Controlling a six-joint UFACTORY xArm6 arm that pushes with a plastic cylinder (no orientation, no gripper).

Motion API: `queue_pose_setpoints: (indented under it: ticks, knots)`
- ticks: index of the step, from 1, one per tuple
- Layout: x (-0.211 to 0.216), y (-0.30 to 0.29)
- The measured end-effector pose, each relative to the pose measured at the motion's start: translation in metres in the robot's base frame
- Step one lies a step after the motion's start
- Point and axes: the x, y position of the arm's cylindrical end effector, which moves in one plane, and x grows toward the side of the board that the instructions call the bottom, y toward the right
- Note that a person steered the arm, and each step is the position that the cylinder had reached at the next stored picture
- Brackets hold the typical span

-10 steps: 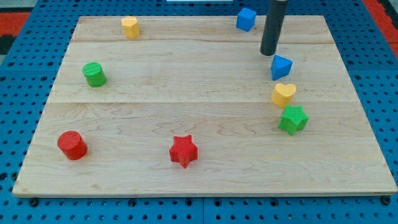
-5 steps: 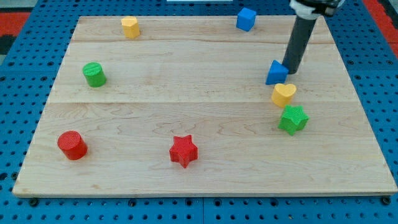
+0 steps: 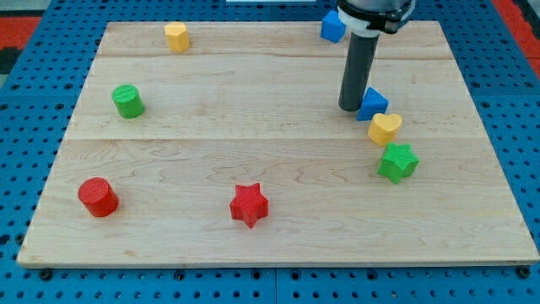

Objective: Push the blue triangle above the yellow heart

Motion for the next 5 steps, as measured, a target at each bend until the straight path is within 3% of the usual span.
queue_pose_setpoints:
  ticks: [3, 5]
  knots:
    - [0.002, 0.024]
    - [-0.051, -0.014]
